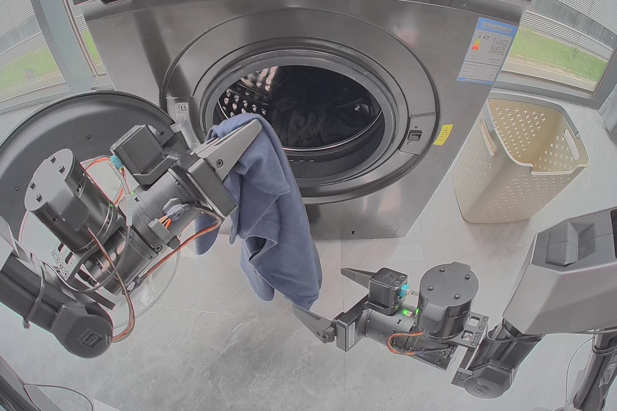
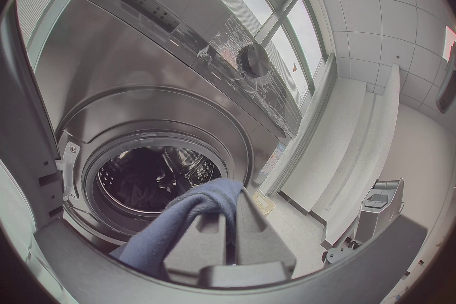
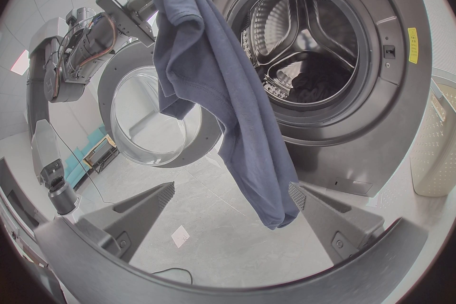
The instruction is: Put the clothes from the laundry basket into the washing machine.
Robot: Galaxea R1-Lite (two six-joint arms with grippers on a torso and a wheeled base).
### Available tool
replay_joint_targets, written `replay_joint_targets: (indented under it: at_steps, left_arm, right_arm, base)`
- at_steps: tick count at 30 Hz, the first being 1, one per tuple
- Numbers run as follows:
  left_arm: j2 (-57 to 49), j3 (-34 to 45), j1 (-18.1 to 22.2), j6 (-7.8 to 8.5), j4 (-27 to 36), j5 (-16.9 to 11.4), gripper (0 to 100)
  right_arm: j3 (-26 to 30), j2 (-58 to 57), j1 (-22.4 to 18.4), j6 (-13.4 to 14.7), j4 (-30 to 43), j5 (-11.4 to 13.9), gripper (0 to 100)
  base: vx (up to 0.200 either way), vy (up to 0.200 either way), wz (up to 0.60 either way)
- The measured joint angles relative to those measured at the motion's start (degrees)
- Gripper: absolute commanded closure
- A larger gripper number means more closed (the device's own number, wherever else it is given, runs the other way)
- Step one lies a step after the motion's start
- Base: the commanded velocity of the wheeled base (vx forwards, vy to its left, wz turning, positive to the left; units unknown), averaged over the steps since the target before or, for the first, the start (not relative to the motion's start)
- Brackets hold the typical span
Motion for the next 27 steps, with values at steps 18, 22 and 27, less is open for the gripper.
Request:
replay_joint_targets:
  at_steps: [18,22,27]
  left_arm:
    - [0.61,-1.93,0.02,0.0,0.0,1.85,100]
    - [0.91,-2.23,0.0,0.0,0.0,2.19,100]
    - [1.08,-2.34,0.0,-0.02,0.0,2.27,100]
  right_arm:
    - [-11.93,8.19,4.27,0.46,-1.12,0.24,0]
    - [-16.48,10.42,4.52,0.68,1.12,0.35,0]
    - [-22.04,12.63,4.06,1.96,6.29,0.38,0]
  base:
    - [0.0,0.0,0.0]
    - [0.0,0.0,0.0]
    - [0.0,0.0,0.0]
